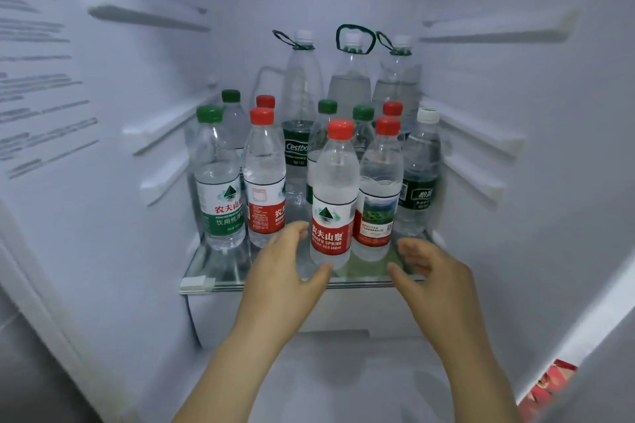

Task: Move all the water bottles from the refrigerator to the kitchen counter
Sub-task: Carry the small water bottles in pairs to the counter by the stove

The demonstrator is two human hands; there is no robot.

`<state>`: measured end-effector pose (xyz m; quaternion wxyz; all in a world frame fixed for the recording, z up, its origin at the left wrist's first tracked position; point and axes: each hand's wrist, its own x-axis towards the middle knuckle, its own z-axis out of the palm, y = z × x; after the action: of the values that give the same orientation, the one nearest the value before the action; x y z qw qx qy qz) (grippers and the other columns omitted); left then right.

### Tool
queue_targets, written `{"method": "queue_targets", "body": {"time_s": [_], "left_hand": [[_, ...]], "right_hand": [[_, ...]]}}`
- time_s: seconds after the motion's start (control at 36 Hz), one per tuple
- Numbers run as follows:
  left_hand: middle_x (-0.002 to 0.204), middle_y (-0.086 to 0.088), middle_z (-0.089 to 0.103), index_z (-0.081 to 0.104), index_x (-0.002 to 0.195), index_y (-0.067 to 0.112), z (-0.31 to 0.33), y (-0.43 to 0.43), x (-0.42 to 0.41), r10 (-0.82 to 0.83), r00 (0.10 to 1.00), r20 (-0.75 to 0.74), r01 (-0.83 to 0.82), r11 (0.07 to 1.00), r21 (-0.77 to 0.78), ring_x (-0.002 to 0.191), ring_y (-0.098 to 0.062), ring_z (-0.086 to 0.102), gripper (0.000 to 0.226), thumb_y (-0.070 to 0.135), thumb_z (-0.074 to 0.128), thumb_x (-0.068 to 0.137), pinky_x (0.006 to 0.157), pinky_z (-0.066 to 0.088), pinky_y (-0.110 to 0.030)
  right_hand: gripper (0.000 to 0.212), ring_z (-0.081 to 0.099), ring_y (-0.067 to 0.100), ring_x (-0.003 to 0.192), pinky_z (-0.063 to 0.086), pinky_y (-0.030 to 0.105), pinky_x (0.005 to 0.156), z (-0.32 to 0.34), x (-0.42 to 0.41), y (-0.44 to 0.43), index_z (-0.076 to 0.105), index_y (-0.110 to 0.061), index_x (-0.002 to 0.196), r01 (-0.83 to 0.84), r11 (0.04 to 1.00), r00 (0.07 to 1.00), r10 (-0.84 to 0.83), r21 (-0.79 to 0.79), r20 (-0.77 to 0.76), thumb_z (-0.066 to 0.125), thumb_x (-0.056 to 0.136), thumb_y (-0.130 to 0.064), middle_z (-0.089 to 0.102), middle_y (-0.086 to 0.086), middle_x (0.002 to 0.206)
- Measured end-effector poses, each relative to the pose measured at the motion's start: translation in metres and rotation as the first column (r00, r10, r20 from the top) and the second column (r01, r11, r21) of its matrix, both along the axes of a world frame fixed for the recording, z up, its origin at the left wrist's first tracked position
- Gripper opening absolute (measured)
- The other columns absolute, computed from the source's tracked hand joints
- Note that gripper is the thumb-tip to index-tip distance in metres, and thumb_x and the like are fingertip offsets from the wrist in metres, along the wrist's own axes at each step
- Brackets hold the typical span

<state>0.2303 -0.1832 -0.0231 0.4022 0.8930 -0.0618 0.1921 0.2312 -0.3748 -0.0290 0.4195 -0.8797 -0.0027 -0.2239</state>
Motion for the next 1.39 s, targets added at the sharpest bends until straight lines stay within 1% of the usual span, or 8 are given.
{"method": "queue_targets", "body": {"time_s": [0.19,0.36,0.47,0.58,0.75,0.89,1.19,1.39], "left_hand": [[0.131,0.011,0.052,0.041,0.135,0.025,0.009,-0.006,0.034,0.000,1.000,-0.005,-0.001,0.998,-0.057,0.121,-0.007,0.048,0.065,0.034,0.072,0.078,0.102,0.043,-0.033],[0.125,0.016,0.053,0.039,0.133,0.030,0.021,-0.009,0.050,-0.038,0.998,0.057,0.041,0.998,-0.054,0.112,-0.002,0.050,0.068,0.038,0.074,0.076,0.090,0.039,-0.019],[0.120,0.025,0.051,0.037,0.131,0.036,0.029,-0.010,0.060,-0.074,0.994,0.085,0.083,0.991,-0.101,0.113,0.000,0.050,0.072,0.040,0.077,0.072,0.092,0.044,-0.021],[0.110,0.029,0.051,0.037,0.131,0.035,0.033,-0.014,0.068,-0.092,0.990,0.108,0.107,0.983,-0.148,0.109,0.004,0.050,0.074,0.036,0.079,0.070,0.087,0.041,-0.011],[0.114,0.018,0.056,0.041,0.115,0.044,0.024,-0.015,0.075,-0.092,0.990,0.109,0.112,0.975,-0.191,0.108,-0.003,0.054,0.059,0.040,0.078,0.070,0.091,0.049,-0.028],[0.110,0.022,0.054,0.039,0.109,0.051,0.023,-0.013,0.077,-0.121,0.987,0.104,0.141,0.966,-0.218,0.105,0.000,0.053,0.057,0.042,0.078,0.069,0.088,0.048,-0.025],[0.110,0.024,0.055,0.041,0.114,0.047,0.021,-0.011,0.078,-0.130,0.988,0.079,0.146,0.958,-0.246,0.104,0.006,0.052,0.059,0.041,0.079,0.069,0.084,0.045,-0.016],[0.108,0.024,0.058,0.044,0.114,0.047,0.020,-0.012,0.078,-0.139,0.988,0.064,0.152,0.948,-0.278,0.100,0.014,0.052,0.058,0.037,0.079,0.069,0.079,0.045,-0.010]], "right_hand": [[0.032,0.054,-0.012,0.077,0.037,-0.001,0.065,0.004,0.030,-0.009,0.068,-0.016,0.109,0.020,0.997,1.000,-0.021,0.081,0.017,0.073,0.079,-0.009,0.062,-0.017,0.086],[0.039,0.058,0.006,0.090,0.040,0.014,0.078,0.010,0.044,-0.009,0.064,-0.016,0.117,0.030,0.995,0.999,-0.029,0.098,-0.014,0.074,0.079,-0.015,0.064,-0.007,0.101],[0.039,0.057,-0.004,0.084,0.039,0.007,0.074,0.011,0.048,-0.006,0.065,-0.018,0.116,0.011,0.993,1.000,-0.009,0.115,-0.016,0.076,0.078,-0.014,0.061,-0.013,0.095],[0.042,0.055,-0.008,0.087,0.045,0.013,0.082,0.009,0.050,-0.004,0.063,-0.022,0.116,-0.007,0.989,0.999,0.013,0.146,-0.037,0.077,0.077,-0.015,0.063,-0.011,0.098],[0.050,0.055,-0.008,0.092,0.047,0.023,0.089,0.009,0.056,-0.002,0.058,-0.030,0.121,-0.033,0.985,0.997,0.044,0.170,-0.060,0.078,0.076,-0.021,0.062,-0.017,0.103],[0.056,0.059,0.005,0.103,0.050,0.030,0.093,0.005,0.064,-0.002,0.058,-0.027,0.125,-0.039,0.975,0.996,0.056,0.220,-0.074,0.080,0.074,-0.022,0.065,-0.010,0.114],[0.046,0.061,-0.014,0.089,0.048,0.011,0.070,0.002,0.077,0.003,0.055,-0.050,0.099,-0.149,0.936,0.979,0.185,0.320,-0.086,0.080,0.072,-0.022,0.064,-0.033,0.091],[0.054,0.065,-0.007,0.091,0.051,0.009,0.067,-0.002,0.083,0.005,0.059,-0.031,0.119,-0.198,0.902,0.965,0.248,0.384,-0.086,0.081,0.072,-0.017,0.070,-0.017,0.102]]}}
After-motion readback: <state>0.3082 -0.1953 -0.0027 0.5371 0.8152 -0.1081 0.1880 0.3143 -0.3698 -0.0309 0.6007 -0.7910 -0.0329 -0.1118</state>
